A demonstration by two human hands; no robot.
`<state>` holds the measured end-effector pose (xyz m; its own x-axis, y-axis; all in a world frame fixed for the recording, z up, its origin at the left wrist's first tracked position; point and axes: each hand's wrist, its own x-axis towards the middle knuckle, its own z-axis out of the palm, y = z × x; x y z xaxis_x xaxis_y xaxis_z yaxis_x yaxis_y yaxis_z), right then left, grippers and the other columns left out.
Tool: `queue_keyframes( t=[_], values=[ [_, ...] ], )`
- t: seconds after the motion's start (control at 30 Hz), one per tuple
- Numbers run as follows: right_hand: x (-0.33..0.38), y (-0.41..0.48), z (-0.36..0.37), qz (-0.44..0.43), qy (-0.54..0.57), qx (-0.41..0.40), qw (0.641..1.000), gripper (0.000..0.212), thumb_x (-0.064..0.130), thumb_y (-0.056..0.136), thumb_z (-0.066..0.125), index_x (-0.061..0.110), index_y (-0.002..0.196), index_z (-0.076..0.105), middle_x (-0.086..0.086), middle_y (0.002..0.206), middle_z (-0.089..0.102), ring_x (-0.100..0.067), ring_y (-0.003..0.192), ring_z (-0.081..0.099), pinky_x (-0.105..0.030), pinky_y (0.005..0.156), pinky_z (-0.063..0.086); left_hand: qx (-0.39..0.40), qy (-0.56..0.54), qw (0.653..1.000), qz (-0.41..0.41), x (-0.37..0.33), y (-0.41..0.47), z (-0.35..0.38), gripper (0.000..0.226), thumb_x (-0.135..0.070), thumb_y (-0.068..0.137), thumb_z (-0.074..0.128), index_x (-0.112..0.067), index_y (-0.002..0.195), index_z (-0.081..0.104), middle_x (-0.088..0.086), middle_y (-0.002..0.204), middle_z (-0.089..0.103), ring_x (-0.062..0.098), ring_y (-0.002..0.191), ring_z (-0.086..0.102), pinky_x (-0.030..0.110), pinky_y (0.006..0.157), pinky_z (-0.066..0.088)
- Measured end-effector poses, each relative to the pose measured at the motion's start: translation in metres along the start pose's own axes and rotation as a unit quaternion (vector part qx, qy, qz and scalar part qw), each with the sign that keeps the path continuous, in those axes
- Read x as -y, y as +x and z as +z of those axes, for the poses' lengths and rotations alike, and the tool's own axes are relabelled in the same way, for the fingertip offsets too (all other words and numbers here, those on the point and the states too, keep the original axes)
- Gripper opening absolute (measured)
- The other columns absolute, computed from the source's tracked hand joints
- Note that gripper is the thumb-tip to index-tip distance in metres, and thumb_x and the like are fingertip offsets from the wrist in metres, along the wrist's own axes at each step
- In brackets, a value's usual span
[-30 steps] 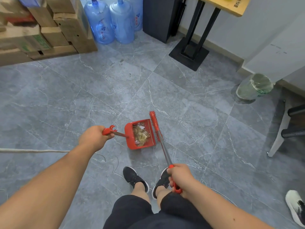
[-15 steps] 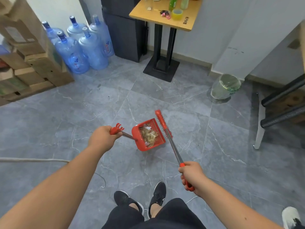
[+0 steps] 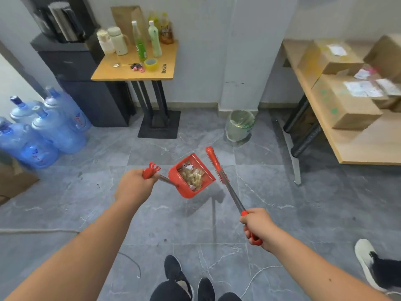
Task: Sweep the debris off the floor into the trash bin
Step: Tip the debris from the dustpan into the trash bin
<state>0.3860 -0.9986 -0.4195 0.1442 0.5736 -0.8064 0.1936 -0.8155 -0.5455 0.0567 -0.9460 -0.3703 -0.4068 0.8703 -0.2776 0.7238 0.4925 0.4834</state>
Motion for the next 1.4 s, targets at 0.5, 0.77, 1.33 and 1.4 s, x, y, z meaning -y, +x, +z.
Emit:
queue_keyframes(
  t=[0.5,0.77,1.33,1.4],
  values=[
    [0.124,0.047,-0.033,-0.011,0.1,-0.084,0.991,0.014,0.0,0.091,0.05,0.013,0.086,0.05,-0.006,0.056,0.042,-0.015,0.04,0.036,-0.018,0.043,0.023,-0.007,0.065,0.983,0.17,-0.165,0.184,-0.013,0.042,-0.053,0.089,0.06,-0.019,0.066,0.062,0.0,0.059,0.062,0.019,0.057,0.059,0.029,0.051,0.044],
    [0.202,0.078,-0.059,-0.046,0.151,-0.11,0.981,0.011,0.001,0.091,0.051,0.011,0.088,0.051,-0.008,0.063,0.043,-0.014,0.042,0.037,-0.023,0.044,0.024,-0.023,0.079,0.974,0.211,-0.249,0.258,-0.02,0.042,-0.054,0.089,0.058,-0.019,0.065,0.064,0.0,0.058,0.062,0.019,0.057,0.059,0.032,0.056,0.051],
    [0.341,0.21,-0.201,-0.085,0.131,-0.082,0.984,0.014,0.002,0.091,0.05,0.013,0.084,0.05,-0.011,0.068,0.045,-0.015,0.041,0.037,-0.023,0.045,0.025,-0.113,0.179,0.937,0.279,-0.438,0.363,0.031,0.048,-0.063,0.084,0.061,-0.019,0.065,0.059,-0.004,0.059,0.056,0.025,0.059,0.052,0.03,0.054,0.043],
    [0.349,0.221,-0.212,-0.083,0.127,-0.08,0.985,0.012,0.001,0.091,0.05,0.011,0.087,0.054,-0.011,0.067,0.045,-0.015,0.041,0.038,-0.023,0.045,0.025,-0.116,0.19,0.934,0.281,-0.449,0.371,0.039,0.049,-0.065,0.083,0.06,-0.02,0.065,0.058,-0.005,0.059,0.054,0.025,0.059,0.052,0.029,0.055,0.043]
  ],
)
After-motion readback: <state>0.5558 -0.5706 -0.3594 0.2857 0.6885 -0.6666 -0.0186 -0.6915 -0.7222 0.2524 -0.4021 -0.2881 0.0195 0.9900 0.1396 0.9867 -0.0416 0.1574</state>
